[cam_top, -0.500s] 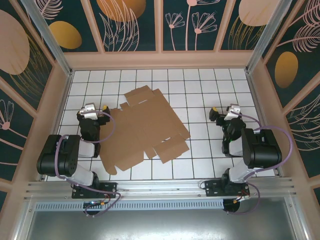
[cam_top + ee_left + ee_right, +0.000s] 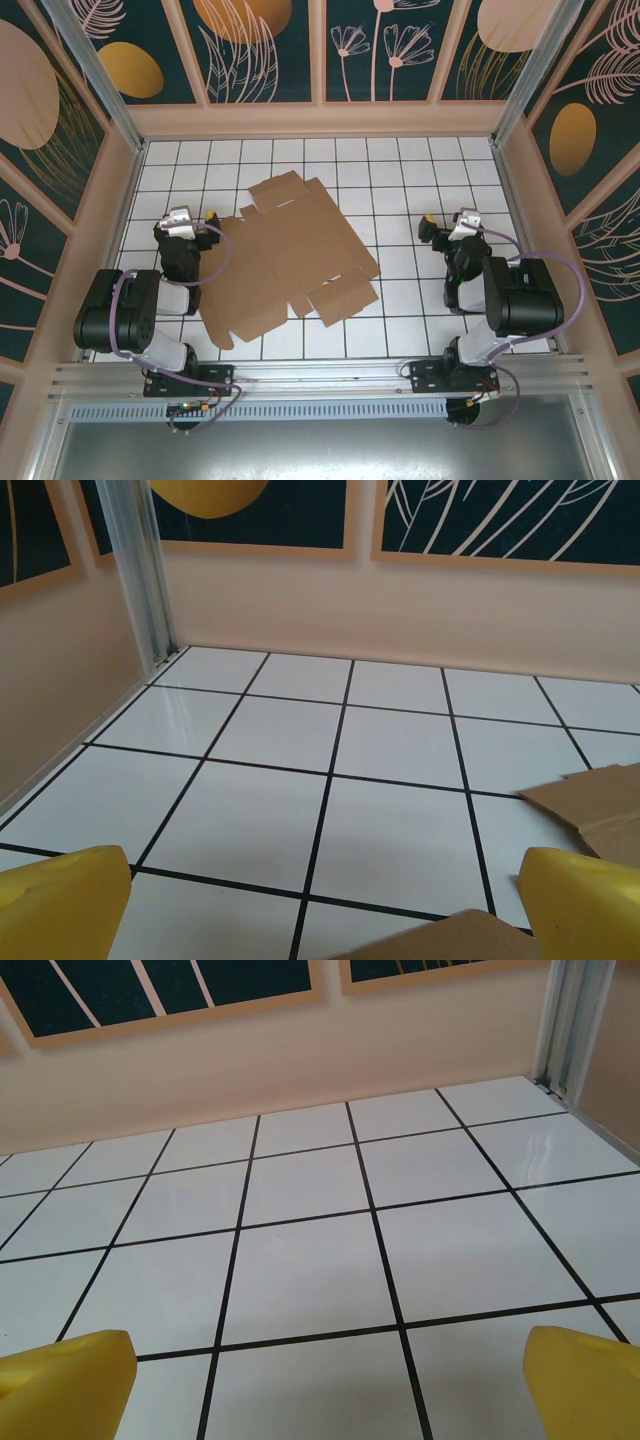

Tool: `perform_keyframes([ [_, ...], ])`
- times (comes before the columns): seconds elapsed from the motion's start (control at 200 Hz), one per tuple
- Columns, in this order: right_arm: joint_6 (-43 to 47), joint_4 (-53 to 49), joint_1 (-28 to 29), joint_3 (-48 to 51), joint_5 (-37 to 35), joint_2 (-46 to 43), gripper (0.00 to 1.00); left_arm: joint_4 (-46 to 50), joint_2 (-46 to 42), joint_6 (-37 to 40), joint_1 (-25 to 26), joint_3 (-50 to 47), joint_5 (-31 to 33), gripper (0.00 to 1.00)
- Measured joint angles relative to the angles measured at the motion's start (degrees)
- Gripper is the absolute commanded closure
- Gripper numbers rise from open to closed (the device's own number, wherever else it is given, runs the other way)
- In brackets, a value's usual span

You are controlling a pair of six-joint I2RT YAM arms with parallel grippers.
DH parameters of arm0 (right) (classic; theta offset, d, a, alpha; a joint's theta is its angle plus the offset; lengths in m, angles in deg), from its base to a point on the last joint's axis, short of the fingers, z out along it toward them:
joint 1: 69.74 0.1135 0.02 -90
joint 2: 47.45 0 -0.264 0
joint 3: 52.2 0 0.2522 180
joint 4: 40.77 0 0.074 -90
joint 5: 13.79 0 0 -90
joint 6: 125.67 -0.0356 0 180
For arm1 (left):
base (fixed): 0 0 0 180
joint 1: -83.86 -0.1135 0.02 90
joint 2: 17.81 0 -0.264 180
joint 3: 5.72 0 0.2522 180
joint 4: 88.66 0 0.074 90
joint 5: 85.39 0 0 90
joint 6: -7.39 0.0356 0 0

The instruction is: Fold the paper box

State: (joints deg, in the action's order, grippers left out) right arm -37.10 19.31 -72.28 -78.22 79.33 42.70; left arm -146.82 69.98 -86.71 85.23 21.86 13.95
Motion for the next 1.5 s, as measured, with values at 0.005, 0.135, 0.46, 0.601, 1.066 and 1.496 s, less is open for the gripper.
perform_keyframes([
  [0.005,0.0,0.0,0.0,0.0,0.0,0.0,0.01,0.0,0.0,0.0,0.0,0.0,0.0,0.01],
  [0.135,0.0,0.0,0.0,0.0,0.0,0.0,0.01,0.0,0.0,0.0,0.0,0.0,-0.4,0.01],
  [0.46,0.3,0.0,-0.1,0.0,1.6,0.0,0.01,0.1,-0.1,0.0,0.0,0.0,-0.6,0.01],
  [0.601,2.6,-9.6,0.5,-2.9,5.1,-4.6,0.01,10.9,-5.4,1.1,1.2,3.3,1.0,0.01],
  [1.066,-0.5,-31.1,41.1,-20.2,-13.4,-26.5,0.01,41.4,-25.7,-23.2,22.6,24.1,-1.6,0.01],
  [1.496,-37.0,-44.3,20.3,-11.5,22.4,-32.9,0.43,68.5,-22.3,-47.9,22.0,21.9,-7.2,0.69],
])
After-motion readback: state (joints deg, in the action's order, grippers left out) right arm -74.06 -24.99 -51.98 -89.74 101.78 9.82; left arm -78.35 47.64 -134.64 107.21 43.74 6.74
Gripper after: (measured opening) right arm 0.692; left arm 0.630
